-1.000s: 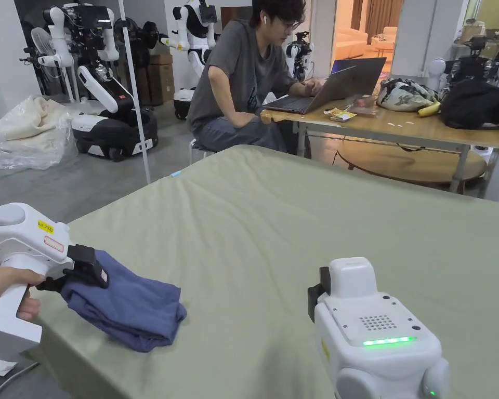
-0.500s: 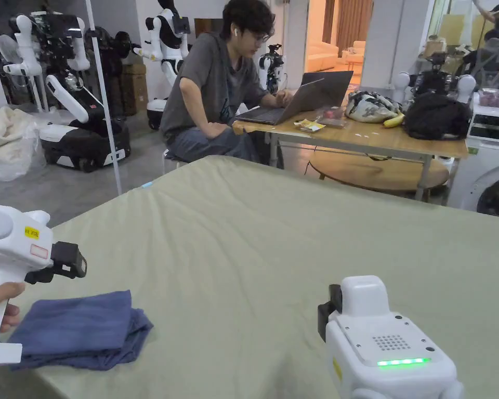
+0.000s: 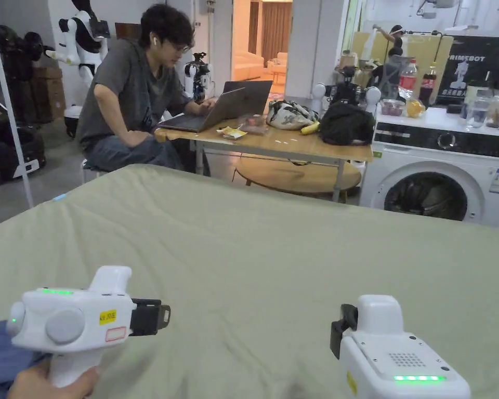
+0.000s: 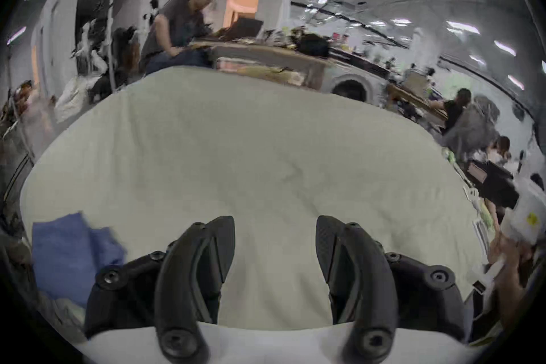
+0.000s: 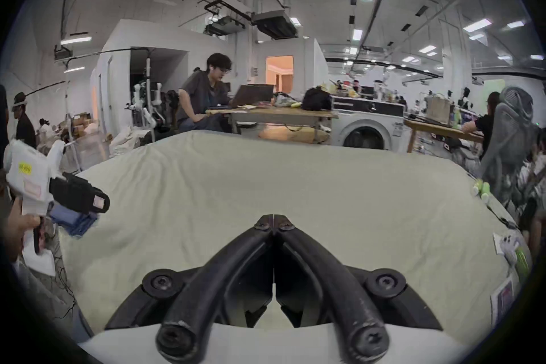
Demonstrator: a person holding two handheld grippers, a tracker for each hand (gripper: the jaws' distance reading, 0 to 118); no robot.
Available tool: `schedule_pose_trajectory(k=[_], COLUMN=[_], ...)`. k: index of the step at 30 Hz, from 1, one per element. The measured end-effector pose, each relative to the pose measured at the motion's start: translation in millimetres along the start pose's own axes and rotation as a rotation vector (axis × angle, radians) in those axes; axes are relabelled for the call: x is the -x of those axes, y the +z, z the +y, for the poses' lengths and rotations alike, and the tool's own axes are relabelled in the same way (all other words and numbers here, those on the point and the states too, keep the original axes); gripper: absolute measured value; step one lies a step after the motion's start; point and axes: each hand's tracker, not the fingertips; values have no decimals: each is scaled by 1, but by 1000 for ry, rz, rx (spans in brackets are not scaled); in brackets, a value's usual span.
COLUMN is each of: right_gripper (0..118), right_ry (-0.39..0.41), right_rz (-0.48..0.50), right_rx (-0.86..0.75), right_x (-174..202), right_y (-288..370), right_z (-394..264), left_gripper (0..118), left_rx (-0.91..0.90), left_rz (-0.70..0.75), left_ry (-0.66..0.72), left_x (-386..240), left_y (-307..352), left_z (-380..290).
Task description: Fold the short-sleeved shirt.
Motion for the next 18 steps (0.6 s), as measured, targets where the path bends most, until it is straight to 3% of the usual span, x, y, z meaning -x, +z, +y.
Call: schedule_pose_trajectory(k=[2, 3, 5, 7, 12, 14, 16, 18], right_gripper=[0, 0, 0, 0, 0, 0, 0, 0], right_ry=[-6, -7, -11, -21, -46, -62, -76, -90], right_rz=[-36, -61, -94, -121, -185, -199, -217, -230], right_rx=[5, 5, -1, -9, -41, -51, -62, -64], right_x=[-18, -27, -41, -54, -81, -89, -95, -99], right_y=[4, 6, 13, 18, 30, 32, 35, 37], right_z=[-2, -3, -1, 1, 6, 7, 5, 3], left_gripper=[56, 56, 56, 56, 55, 43, 18, 11], left_rx=[-57, -92, -164, -217, -324, -357, -384, -410], left_rz=[-23, -30, -33, -17, -63, -70, -41, -29], left_ry=[-48, -78, -129, -173, -179, -168, -198, -216], left_x=[-62, -53, -106, -71, -124, -135, -146, -156], left_y=[-17, -22, -32, -6, -7, -9, -10, -13], left_z=[-12, -4, -13, 13, 13, 14, 15, 17])
